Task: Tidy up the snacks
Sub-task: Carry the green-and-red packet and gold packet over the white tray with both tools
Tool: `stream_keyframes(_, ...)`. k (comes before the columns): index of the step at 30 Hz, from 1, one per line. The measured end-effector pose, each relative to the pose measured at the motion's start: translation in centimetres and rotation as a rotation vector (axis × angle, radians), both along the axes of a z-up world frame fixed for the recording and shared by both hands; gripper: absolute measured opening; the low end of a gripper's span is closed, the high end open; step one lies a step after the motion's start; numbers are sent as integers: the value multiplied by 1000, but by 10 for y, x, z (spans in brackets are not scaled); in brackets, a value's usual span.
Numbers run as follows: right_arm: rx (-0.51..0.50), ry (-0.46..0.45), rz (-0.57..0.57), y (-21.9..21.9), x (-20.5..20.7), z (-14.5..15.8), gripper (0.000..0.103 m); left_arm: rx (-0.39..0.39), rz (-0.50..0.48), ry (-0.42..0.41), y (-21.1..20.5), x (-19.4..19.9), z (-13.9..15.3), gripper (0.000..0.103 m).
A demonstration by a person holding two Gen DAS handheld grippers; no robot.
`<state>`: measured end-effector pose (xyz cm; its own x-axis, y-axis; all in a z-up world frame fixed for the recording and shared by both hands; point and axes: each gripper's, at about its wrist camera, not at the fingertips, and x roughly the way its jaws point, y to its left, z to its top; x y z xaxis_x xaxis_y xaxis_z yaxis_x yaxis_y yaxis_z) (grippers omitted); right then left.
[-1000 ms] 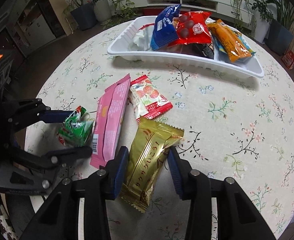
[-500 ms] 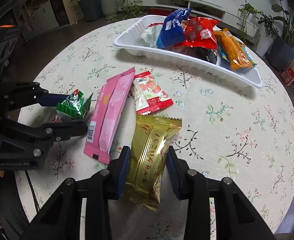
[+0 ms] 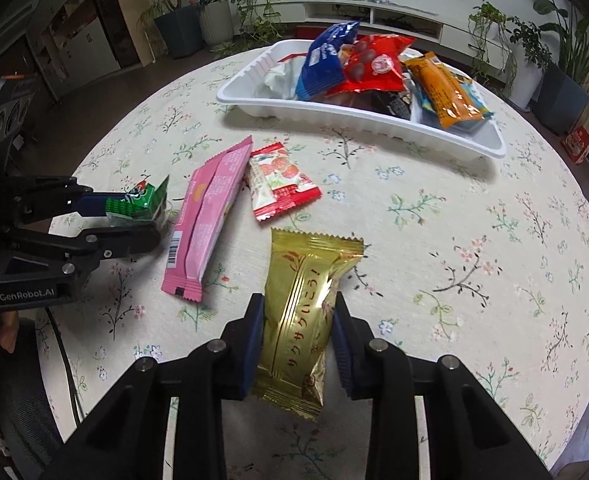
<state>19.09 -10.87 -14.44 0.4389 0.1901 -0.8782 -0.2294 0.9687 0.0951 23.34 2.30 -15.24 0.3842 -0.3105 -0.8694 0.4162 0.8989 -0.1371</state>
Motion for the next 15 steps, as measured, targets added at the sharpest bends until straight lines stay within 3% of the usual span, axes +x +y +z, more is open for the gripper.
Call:
stream_keyframes(11, 144, 2, -94, -50, -9, 10, 33, -97, 49, 15, 11, -13, 13, 41)
stream_keyframes(15, 198, 1, -126, -68, -11, 13, 33, -166, 64, 25, 15, -14, 19, 41)
